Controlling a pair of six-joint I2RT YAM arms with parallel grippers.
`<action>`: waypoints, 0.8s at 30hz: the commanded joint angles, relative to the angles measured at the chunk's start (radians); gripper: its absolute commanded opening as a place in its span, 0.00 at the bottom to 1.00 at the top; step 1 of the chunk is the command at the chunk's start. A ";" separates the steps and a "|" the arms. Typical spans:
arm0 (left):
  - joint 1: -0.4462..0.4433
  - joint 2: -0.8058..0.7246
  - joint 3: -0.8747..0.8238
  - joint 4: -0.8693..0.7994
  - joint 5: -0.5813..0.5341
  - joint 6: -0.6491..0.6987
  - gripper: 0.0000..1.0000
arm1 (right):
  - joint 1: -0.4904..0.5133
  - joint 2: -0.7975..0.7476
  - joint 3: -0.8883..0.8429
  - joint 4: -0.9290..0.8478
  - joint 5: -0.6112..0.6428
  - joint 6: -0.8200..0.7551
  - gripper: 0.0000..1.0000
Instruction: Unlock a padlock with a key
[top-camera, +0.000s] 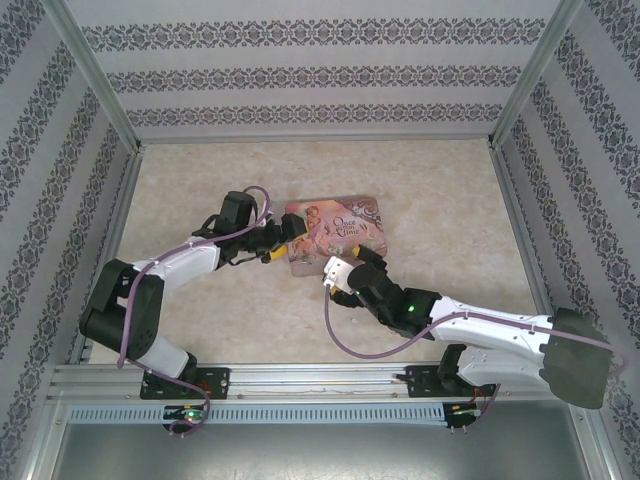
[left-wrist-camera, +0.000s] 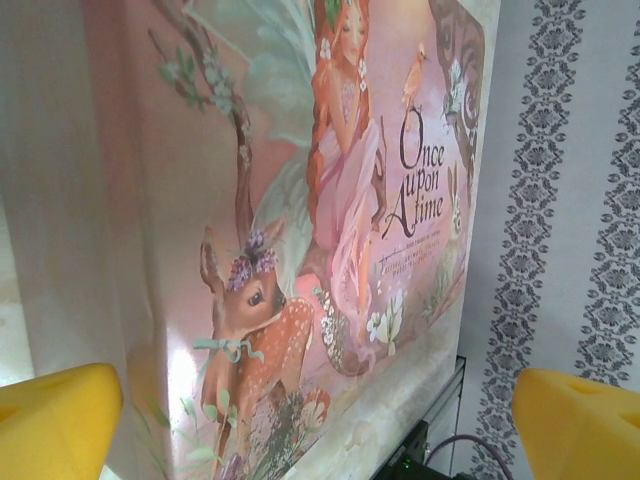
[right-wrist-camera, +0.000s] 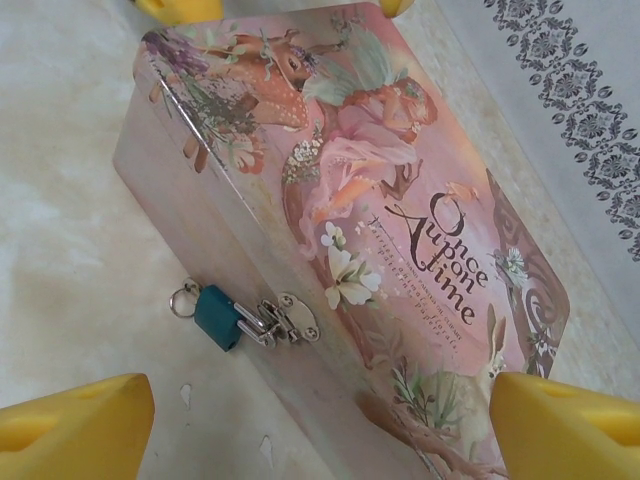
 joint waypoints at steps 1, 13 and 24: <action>0.010 -0.060 0.034 -0.059 -0.046 0.045 1.00 | -0.004 0.004 0.004 -0.010 0.023 -0.010 0.87; 0.149 -0.259 -0.010 -0.194 -0.096 0.116 0.99 | -0.022 0.011 0.015 -0.014 -0.023 0.032 0.87; 0.175 -0.351 0.032 -0.293 -0.118 0.193 1.00 | -0.139 -0.026 0.004 -0.011 -0.122 0.173 0.89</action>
